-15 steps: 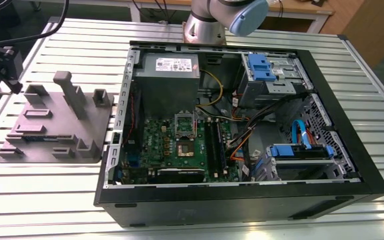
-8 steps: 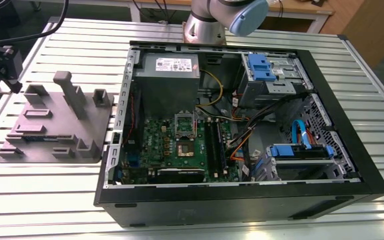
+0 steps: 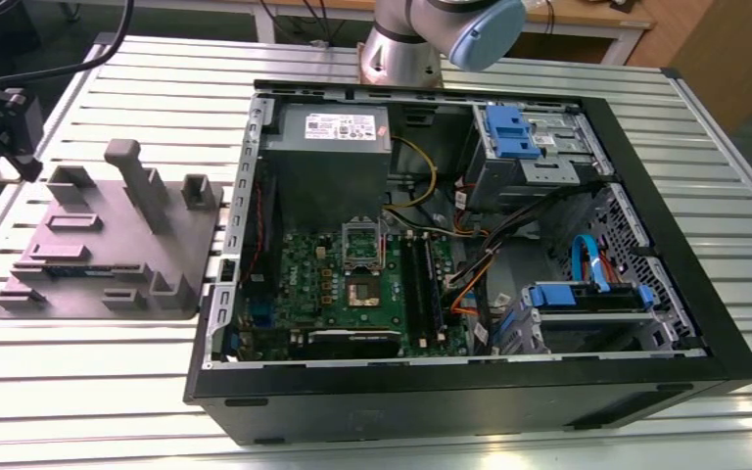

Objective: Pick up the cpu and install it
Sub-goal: 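Pick up the cpu and move it towards the insertion slot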

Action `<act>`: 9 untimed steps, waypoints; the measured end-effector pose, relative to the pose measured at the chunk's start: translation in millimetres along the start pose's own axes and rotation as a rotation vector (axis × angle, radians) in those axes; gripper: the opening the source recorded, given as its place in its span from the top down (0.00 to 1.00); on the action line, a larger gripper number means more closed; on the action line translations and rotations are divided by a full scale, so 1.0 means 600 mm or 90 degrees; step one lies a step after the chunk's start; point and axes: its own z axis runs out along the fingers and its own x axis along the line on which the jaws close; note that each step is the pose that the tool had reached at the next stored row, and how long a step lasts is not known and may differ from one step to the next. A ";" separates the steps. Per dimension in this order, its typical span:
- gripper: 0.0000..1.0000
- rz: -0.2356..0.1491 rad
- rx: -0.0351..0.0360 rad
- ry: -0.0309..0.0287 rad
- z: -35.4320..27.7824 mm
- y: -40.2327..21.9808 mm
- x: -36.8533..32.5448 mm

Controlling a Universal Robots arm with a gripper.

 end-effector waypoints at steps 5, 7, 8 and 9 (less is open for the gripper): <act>0.53 0.000 -0.0001 -0.0002 -0.005 0.000 0.000; 0.53 0.000 -0.0001 -0.0002 -0.006 0.000 0.000; 0.53 0.000 -0.0001 -0.0001 -0.007 0.000 0.000; 0.53 0.000 -0.0002 -0.0003 -0.007 0.000 0.000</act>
